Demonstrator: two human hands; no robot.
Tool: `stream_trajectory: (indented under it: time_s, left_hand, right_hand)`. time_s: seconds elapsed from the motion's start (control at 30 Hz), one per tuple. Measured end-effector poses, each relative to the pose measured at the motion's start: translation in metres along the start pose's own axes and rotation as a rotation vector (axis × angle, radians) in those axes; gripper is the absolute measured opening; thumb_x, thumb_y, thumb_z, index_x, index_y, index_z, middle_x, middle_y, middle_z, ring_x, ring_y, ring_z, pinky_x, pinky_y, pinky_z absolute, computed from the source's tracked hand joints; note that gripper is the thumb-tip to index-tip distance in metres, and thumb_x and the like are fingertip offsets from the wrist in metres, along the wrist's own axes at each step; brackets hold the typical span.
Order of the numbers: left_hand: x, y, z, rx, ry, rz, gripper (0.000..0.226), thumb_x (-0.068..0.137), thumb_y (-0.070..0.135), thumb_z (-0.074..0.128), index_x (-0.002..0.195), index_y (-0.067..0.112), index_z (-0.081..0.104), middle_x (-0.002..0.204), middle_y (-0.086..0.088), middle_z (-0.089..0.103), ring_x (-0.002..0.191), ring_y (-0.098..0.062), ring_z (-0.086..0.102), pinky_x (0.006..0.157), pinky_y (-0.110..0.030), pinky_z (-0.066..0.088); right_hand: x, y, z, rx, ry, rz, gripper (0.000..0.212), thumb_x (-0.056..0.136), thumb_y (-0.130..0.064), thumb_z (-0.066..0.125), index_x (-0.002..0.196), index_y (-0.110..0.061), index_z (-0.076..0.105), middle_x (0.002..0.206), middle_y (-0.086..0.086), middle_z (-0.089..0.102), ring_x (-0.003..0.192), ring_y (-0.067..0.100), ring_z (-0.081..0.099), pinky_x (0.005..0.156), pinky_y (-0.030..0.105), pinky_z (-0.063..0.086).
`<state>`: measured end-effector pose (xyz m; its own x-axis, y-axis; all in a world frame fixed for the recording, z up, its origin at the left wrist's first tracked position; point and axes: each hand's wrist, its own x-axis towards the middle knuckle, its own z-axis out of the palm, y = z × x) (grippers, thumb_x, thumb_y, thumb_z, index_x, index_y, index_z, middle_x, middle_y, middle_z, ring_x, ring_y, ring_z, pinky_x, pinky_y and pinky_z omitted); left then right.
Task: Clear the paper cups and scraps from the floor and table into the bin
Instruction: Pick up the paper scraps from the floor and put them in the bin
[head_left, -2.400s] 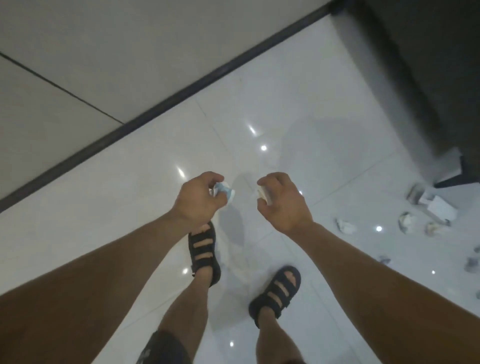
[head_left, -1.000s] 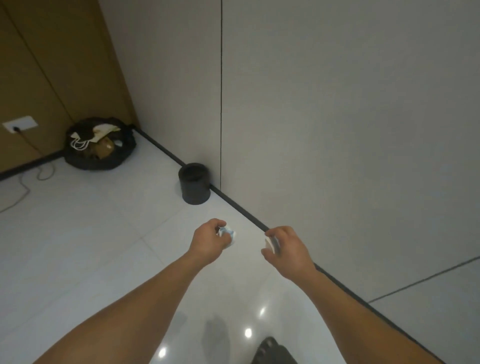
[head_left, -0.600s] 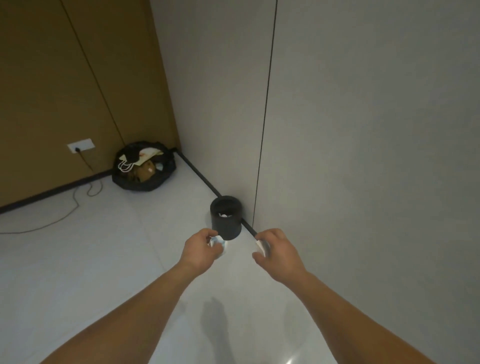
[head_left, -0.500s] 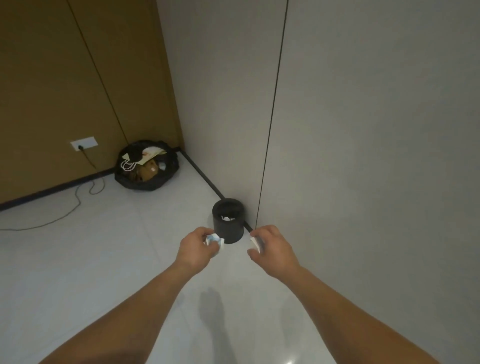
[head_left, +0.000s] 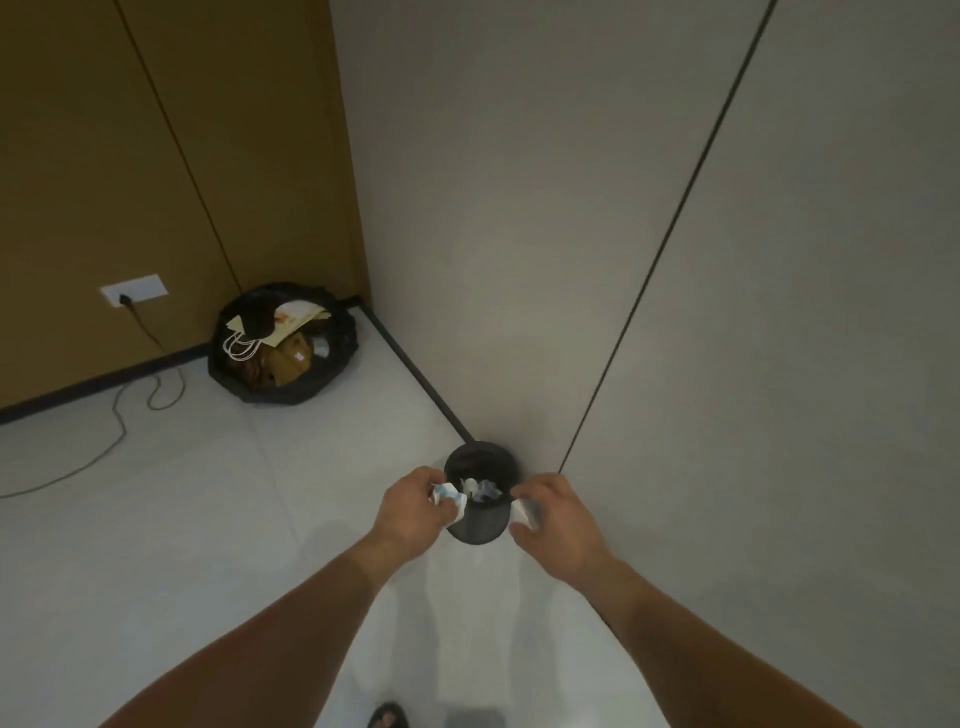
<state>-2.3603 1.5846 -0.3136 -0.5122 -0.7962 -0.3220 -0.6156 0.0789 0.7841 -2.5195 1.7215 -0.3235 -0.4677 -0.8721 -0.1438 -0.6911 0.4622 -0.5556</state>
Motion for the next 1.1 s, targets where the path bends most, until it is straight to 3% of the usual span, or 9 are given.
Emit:
stream_trajectory:
  time_s: [0.27, 0.4, 0.5, 0.6, 0.8, 0.93, 1.0, 1.1]
  left_hand:
    - [0.148, 0.025, -0.01, 0.157, -0.181, -0.023, 0.041, 0.084, 0.017, 0.069, 0.122, 0.014, 0.056, 0.121, -0.007, 0.06, 0.106, -0.02, 0.058, 0.09, -0.025, 0.046]
    - [0.221, 0.03, 0.01, 0.201, -0.233, -0.071, 0.04, 0.085, 0.018, 0.067, 0.123, 0.014, 0.056, 0.121, -0.006, 0.06, 0.106, -0.019, 0.058, 0.086, -0.019, 0.043]
    - [0.276, 0.02, 0.032, 0.227, -0.261, -0.122, 0.034, 0.085, 0.019, 0.066, 0.118, 0.016, 0.058, 0.113, -0.001, 0.062, 0.096, -0.012, 0.056, 0.078, -0.012, 0.04]
    - [0.334, -0.007, 0.061, 0.243, -0.301, -0.138, 0.025, 0.086, 0.022, 0.063, 0.11, 0.017, 0.058, 0.105, 0.001, 0.064, 0.084, -0.006, 0.053, 0.061, -0.003, 0.036]
    - [0.437, -0.093, 0.147, 0.253, -0.389, -0.179, 0.029, 0.089, 0.026, 0.059, 0.117, 0.016, 0.053, 0.101, 0.007, 0.059, 0.084, -0.003, 0.051, 0.064, -0.003, 0.036]
    - [0.492, -0.153, 0.196, 0.296, -0.508, -0.217, 0.05, 0.083, 0.021, 0.062, 0.13, 0.013, 0.046, 0.125, -0.006, 0.056, 0.111, -0.021, 0.054, 0.087, -0.024, 0.042]
    - [0.507, -0.174, 0.206, 0.291, -0.561, -0.238, 0.062, 0.081, 0.02, 0.065, 0.138, 0.013, 0.041, 0.135, -0.008, 0.051, 0.119, -0.022, 0.049, 0.092, -0.02, 0.039]
    - [0.512, -0.19, 0.197, 0.298, -0.593, -0.226, 0.051, 0.081, 0.017, 0.064, 0.129, 0.01, 0.05, 0.122, -0.009, 0.059, 0.106, -0.019, 0.055, 0.07, -0.006, 0.034]
  right_hand:
    - [0.115, 0.014, 0.009, 0.01, -0.027, 0.115, 0.047, 0.088, -0.032, 0.066, 0.132, -0.026, 0.054, 0.136, -0.007, 0.042, 0.118, 0.012, 0.051, 0.098, 0.016, 0.038]
    - [0.191, 0.044, 0.02, 0.027, -0.078, 0.148, 0.046, 0.086, -0.03, 0.065, 0.131, -0.026, 0.054, 0.133, -0.006, 0.043, 0.118, 0.012, 0.051, 0.096, 0.014, 0.038]
    - [0.249, 0.074, 0.043, 0.058, -0.165, 0.161, 0.043, 0.088, -0.033, 0.061, 0.129, -0.03, 0.05, 0.131, -0.007, 0.043, 0.112, 0.008, 0.051, 0.09, 0.011, 0.037]
    - [0.304, 0.11, 0.076, 0.063, -0.237, 0.212, 0.038, 0.089, -0.032, 0.059, 0.125, -0.032, 0.047, 0.128, -0.007, 0.047, 0.107, 0.005, 0.05, 0.09, 0.015, 0.044]
    - [0.391, 0.191, 0.175, 0.121, -0.364, 0.316, 0.032, 0.093, -0.032, 0.059, 0.119, -0.013, 0.057, 0.117, 0.007, 0.059, 0.106, 0.02, 0.059, 0.092, 0.029, 0.051]
    - [0.429, 0.236, 0.241, 0.202, -0.332, 0.439, 0.037, 0.088, -0.029, 0.066, 0.121, -0.015, 0.056, 0.121, 0.002, 0.054, 0.106, 0.017, 0.057, 0.089, 0.025, 0.049]
    - [0.44, 0.249, 0.263, 0.231, -0.299, 0.479, 0.041, 0.086, -0.03, 0.068, 0.121, -0.015, 0.055, 0.124, 0.004, 0.054, 0.108, 0.019, 0.058, 0.09, 0.031, 0.053]
    - [0.44, 0.249, 0.272, 0.137, -0.293, 0.543, 0.058, 0.083, -0.03, 0.07, 0.134, -0.021, 0.044, 0.14, 0.002, 0.039, 0.124, 0.021, 0.047, 0.098, 0.039, 0.05]
